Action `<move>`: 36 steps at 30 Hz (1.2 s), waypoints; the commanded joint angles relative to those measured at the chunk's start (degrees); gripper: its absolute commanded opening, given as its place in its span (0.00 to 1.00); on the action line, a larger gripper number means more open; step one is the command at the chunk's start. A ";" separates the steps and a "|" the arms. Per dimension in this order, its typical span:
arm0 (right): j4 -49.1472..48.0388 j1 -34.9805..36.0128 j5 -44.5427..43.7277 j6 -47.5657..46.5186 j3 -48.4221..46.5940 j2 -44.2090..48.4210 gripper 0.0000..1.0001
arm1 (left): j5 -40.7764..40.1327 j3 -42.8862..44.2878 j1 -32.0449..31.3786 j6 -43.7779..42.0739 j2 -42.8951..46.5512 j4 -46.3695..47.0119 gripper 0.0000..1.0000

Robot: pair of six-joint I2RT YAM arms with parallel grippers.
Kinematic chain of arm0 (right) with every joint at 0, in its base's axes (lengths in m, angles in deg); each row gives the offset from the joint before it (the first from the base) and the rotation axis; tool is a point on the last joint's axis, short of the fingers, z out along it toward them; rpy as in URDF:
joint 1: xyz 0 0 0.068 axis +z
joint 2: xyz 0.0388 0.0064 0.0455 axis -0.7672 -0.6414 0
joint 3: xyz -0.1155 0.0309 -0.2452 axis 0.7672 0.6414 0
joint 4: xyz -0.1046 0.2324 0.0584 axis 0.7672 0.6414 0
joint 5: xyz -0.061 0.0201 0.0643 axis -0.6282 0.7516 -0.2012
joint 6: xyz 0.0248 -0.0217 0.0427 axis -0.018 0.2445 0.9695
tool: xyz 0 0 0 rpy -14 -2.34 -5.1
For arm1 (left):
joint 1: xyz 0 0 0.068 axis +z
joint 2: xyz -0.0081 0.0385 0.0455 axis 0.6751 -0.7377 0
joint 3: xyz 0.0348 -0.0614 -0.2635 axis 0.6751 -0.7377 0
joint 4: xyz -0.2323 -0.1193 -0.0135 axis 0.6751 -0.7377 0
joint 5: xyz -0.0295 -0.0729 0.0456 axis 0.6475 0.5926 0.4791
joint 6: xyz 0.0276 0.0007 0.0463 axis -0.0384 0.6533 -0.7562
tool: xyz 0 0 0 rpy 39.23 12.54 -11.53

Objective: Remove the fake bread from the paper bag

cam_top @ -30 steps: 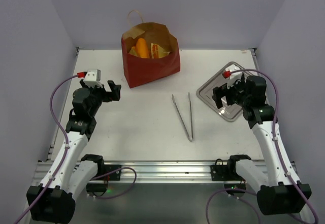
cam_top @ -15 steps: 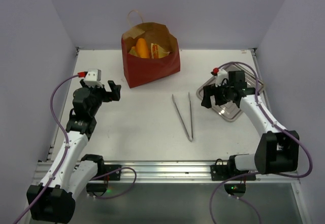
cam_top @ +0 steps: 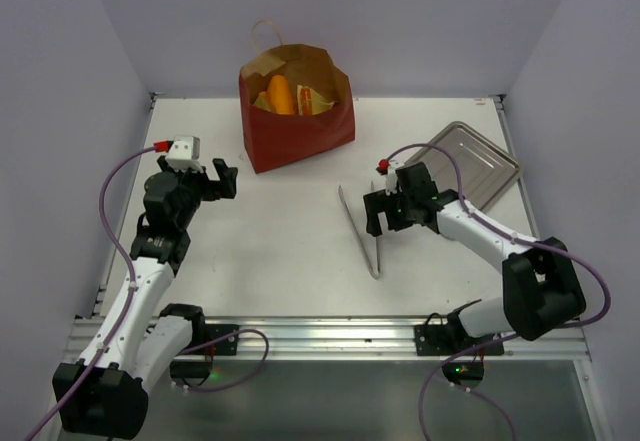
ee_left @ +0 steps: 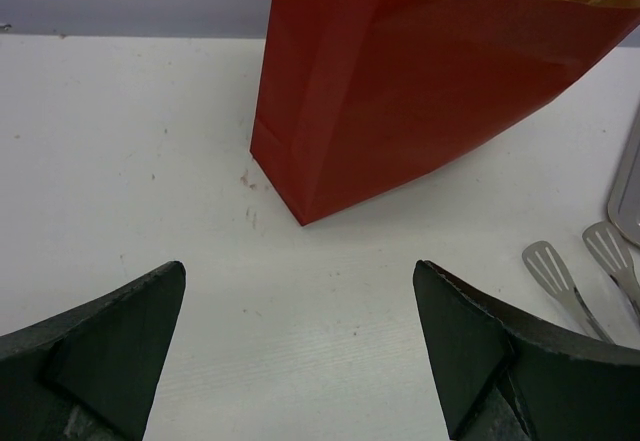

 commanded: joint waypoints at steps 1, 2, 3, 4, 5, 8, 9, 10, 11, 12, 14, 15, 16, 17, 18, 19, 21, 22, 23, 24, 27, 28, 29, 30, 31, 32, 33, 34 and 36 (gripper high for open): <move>-4.73 3.60 -3.11 2.51 -0.17 -1.11 0.99 | -1.19 2.50 -0.42 -1.45 -0.24 2.66 1.00; -4.64 4.22 -3.72 2.42 -0.35 -2.25 0.99 | -1.11 2.59 -0.42 -1.53 -0.33 2.66 1.00; -4.47 5.27 -3.99 2.25 -0.70 -2.78 0.99 | -1.11 2.51 -0.42 -1.54 -0.33 2.66 1.00; -4.47 5.71 -4.16 2.25 -0.79 -3.22 0.99 | -1.11 2.59 -0.42 -1.62 -0.33 2.57 1.00; -4.03 5.89 -4.08 2.33 -1.05 -3.66 0.99 | -1.19 2.59 -0.42 -1.71 -0.42 2.57 1.00; -3.50 6.77 -3.81 2.51 -1.58 -4.98 0.99 | -1.37 2.59 -0.42 -1.80 -0.15 2.57 1.00; -3.24 7.21 -3.64 2.51 -2.01 -5.94 0.99 | -1.28 2.59 -0.42 -1.71 -0.15 2.57 1.00; -2.98 7.47 -3.55 2.60 -2.11 -6.47 0.99 | -1.02 2.59 -0.42 -1.62 -0.15 2.57 1.00; -2.71 7.82 -3.55 2.68 -2.45 -7.09 0.99 | -0.93 2.59 -0.42 -1.71 -0.24 2.57 1.00; -2.36 8.78 -3.90 2.60 -2.98 -7.70 0.99 | -0.93 2.68 -0.42 -1.71 -0.33 2.66 1.00; -1.92 10.19 -4.16 2.77 -3.51 -9.28 0.99 | -0.93 2.59 -0.42 -1.80 -0.33 2.57 1.00; -1.74 10.72 -4.42 2.69 -4.12 -9.81 0.99 | -0.93 2.59 -0.42 -1.80 -0.33 2.57 1.00; -1.31 11.16 -5.04 2.69 -4.39 -10.69 0.99 | -1.10 2.59 -0.42 -1.89 -0.33 2.57 1.00; -1.13 11.86 -5.39 2.60 -4.74 -11.13 0.99 | -1.19 2.59 -0.42 -1.89 -0.24 2.57 1.00; -0.87 12.04 -5.92 2.68 -5.35 -11.57 0.99 | -1.19 2.68 -0.42 -1.97 -0.24 2.57 1.00; -0.52 12.22 -6.62 2.69 -5.79 -11.92 0.98 | -1.19 2.68 -0.42 -1.98 -0.24 2.57 1.00; 0.10 12.75 -8.12 2.69 -7.11 -13.24 0.96 | -1.19 2.59 -0.42 -2.06 -0.24 2.66 1.00; 0.97 12.92 -8.90 2.69 -7.55 -13.77 0.93 | -1.11 2.68 -0.42 -2.06 -0.24 2.66 1.00; 1.50 13.19 -10.04 2.77 -8.08 -15.16 0.92 | -1.11 2.68 -0.42 -1.98 -0.33 2.66 1.00; 2.12 13.28 -10.40 2.69 -9.21 -15.96 0.91 | -1.11 2.68 -0.33 -2.15 -0.33 2.66 1.00; 4.14 13.54 -11.19 2.60 -11.24 -19.04 0.84 | -1.02 2.68 -0.42 -2.24 -0.42 2.66 1.00; 5.63 13.80 -11.46 2.34 -11.86 -19.91 0.83 | -1.11 2.68 -0.42 -2.24 -0.42 2.66 1.00; 6.25 14.15 -12.07 2.16 -12.47 -21.49 0.82 | -1.11 2.68 -0.42 -2.33 -0.42 2.66 1.00; 6.78 14.33 -12.16 1.98 -13.35 -22.11 0.81 | -1.28 2.59 -0.42 -2.33 -0.51 2.66 1.00; 7.48 14.51 -12.25 1.98 -13.70 -22.73 0.80 | -1.28 2.59 -0.42 -2.41 -0.51 2.66 1.00; 7.75 14.77 -12.34 1.81 -14.06 -23.17 0.79 | -1.28 2.59 -0.42 -2.33 -0.42 2.57 1.00; 8.18 14.86 -12.60 1.81 -14.23 -23.78 0.77 | -1.37 2.68 -0.42 -2.33 -0.51 2.57 1.00; 8.28 14.95 -12.60 1.63 -14.32 -23.96 0.76 | -1.37 2.68 -0.42 -2.41 -0.51 2.57 1.00; 8.36 14.95 -12.43 1.19 -14.06 -23.71 0.70 | -1.46 2.68 -0.42 -2.50 -0.51 2.57 1.00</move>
